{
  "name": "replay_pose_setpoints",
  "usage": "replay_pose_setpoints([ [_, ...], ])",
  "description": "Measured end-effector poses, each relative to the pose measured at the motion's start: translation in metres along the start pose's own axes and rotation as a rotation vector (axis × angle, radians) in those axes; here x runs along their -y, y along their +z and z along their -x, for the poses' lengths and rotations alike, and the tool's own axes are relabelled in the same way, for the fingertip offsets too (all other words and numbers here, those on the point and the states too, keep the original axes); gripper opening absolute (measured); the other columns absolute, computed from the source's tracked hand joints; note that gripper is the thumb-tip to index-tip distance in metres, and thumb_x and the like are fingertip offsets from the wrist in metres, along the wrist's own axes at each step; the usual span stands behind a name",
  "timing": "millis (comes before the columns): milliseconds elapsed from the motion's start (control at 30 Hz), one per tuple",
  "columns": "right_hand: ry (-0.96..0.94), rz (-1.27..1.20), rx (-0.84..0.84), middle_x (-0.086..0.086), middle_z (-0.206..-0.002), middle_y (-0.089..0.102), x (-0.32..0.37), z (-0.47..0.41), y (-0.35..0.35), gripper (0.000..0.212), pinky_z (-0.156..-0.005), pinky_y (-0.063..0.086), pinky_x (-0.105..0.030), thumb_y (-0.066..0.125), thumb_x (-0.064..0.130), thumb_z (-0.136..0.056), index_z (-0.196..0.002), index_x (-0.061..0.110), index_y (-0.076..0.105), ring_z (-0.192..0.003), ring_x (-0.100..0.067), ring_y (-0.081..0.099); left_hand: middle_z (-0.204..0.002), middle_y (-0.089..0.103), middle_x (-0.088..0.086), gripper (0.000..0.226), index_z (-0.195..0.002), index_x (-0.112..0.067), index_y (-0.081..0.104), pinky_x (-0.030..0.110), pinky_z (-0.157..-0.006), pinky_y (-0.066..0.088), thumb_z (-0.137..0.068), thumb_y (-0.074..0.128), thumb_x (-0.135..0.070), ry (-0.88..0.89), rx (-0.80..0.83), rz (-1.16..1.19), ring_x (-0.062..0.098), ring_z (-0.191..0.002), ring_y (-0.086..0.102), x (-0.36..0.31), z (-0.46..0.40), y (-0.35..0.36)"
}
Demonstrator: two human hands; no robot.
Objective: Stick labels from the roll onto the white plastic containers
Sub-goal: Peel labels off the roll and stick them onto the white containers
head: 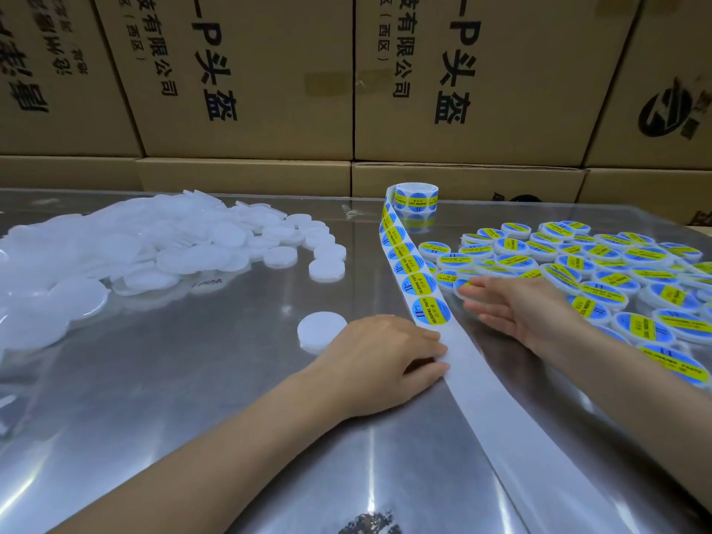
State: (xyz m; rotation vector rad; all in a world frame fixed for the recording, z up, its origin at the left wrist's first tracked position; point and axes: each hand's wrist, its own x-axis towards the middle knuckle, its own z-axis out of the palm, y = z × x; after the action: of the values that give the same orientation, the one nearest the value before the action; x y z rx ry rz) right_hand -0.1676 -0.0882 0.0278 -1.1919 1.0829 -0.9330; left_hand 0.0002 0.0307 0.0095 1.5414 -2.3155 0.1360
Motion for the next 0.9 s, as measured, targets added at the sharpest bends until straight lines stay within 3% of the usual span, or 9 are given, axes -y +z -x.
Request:
replay_pose_setpoints([
  [167, -0.305, 0.291, -0.003, 0.004, -0.067, 0.070, -0.004, 0.005, 0.010, 0.013, -0.052, 0.047, -0.017, 0.058, 0.014, -0.091, -0.086, 0.012, 0.069, -0.049, -0.004, 0.057, -0.105, 0.068, -0.003, 0.047, -0.100, -0.018, 0.067, 0.041, -0.079, 0.051, -0.093, 0.032, -0.048, 0.001, 0.016, -0.003, 0.020, -0.098, 0.060, 0.000, 0.000, -0.001],
  [267, -0.615, 0.696, 0.035, 0.005, -0.087, 0.071, -0.011, 0.008, 0.017, 0.009, -0.077, 0.049, -0.022, 0.064, 0.016, -0.088, -0.095, 0.016, 0.069, -0.079, -0.003, 0.064, -0.079, 0.063, -0.005, 0.042, -0.083, -0.018, 0.061, 0.038, -0.074, 0.048, -0.094, 0.032, -0.047, -0.020, 0.010, -0.033, 0.021, -0.078, 0.055, 0.001, 0.000, -0.004],
  [333, -0.717, 0.964, 0.096, 0.010, -0.113, 0.066, -0.019, 0.009, 0.019, 0.026, -0.090, 0.040, -0.023, 0.064, 0.024, -0.087, -0.113, 0.025, 0.064, -0.107, -0.007, 0.056, -0.061, 0.048, -0.003, 0.040, -0.069, -0.017, 0.050, 0.038, -0.067, 0.045, -0.095, 0.038, -0.044, -0.013, -0.037, -0.035, 0.021, -0.067, 0.046, 0.001, 0.001, -0.006],
  [433, -0.701, 1.062, 0.204, 0.006, -0.141, 0.047, -0.028, 0.008, 0.022, 0.048, -0.101, 0.024, -0.016, 0.059, 0.030, -0.091, -0.137, 0.024, 0.045, -0.132, -0.010, 0.036, -0.052, 0.036, -0.003, 0.039, -0.059, -0.022, 0.037, 0.038, -0.059, 0.044, -0.093, 0.048, -0.038, 0.009, -0.106, 0.000, 0.019, -0.058, 0.040, -0.002, 0.001, -0.010],
  [500, -0.661, 1.069, 0.241, 0.003, -0.147, 0.040, -0.029, 0.007, 0.024, 0.052, -0.109, 0.024, -0.022, 0.056, 0.031, -0.092, -0.141, 0.020, 0.039, -0.136, -0.011, 0.033, -0.049, 0.030, -0.005, 0.039, -0.056, -0.026, 0.034, 0.036, -0.053, 0.042, -0.090, 0.052, -0.035, 0.019, -0.158, 0.021, 0.017, -0.055, 0.036, -0.002, 0.001, -0.010],
  [600, -0.628, 0.970, 0.297, 0.005, -0.141, 0.047, -0.026, 0.008, 0.025, 0.054, -0.109, 0.030, -0.026, 0.060, 0.024, -0.090, -0.139, 0.016, 0.041, -0.132, -0.006, 0.040, -0.048, 0.039, -0.004, 0.030, -0.058, -0.023, 0.052, 0.030, -0.046, 0.041, -0.087, 0.057, -0.031, 0.048, -0.277, -0.012, 0.021, -0.051, 0.045, -0.003, 0.002, -0.007],
  [667, -0.615, 0.867, 0.346, 0.003, -0.136, 0.051, -0.024, 0.010, 0.025, 0.053, -0.107, 0.034, -0.025, 0.063, 0.014, -0.087, -0.137, 0.013, 0.043, -0.128, -0.004, 0.045, -0.056, 0.060, -0.005, 0.017, -0.069, -0.024, 0.069, 0.028, -0.048, 0.045, -0.084, 0.061, -0.029, 0.043, -0.377, -0.021, 0.022, -0.057, 0.058, -0.003, 0.001, -0.005],
  [767, -0.637, 0.828, 0.393, 0.005, -0.129, 0.057, -0.024, 0.013, 0.026, 0.049, -0.103, 0.038, -0.022, 0.065, 0.016, -0.086, -0.132, 0.013, 0.049, -0.122, -0.002, 0.049, -0.087, 0.072, -0.012, 0.019, -0.089, -0.028, 0.073, 0.030, -0.064, 0.053, -0.080, 0.059, -0.037, -0.123, -0.436, 0.045, 0.013, -0.082, 0.067, 0.003, 0.000, -0.007],
  [900, -0.708, 0.850, 0.329, 0.014, -0.117, 0.060, -0.026, 0.015, 0.028, 0.044, -0.092, 0.039, -0.009, 0.071, 0.028, -0.081, -0.123, 0.020, 0.058, -0.112, 0.001, 0.053, -0.119, 0.060, -0.020, 0.042, -0.119, -0.036, 0.056, 0.020, -0.081, 0.039, -0.082, 0.056, -0.055, -0.327, -0.165, 0.067, 0.003, -0.110, 0.053, 0.021, 0.002, -0.005],
])
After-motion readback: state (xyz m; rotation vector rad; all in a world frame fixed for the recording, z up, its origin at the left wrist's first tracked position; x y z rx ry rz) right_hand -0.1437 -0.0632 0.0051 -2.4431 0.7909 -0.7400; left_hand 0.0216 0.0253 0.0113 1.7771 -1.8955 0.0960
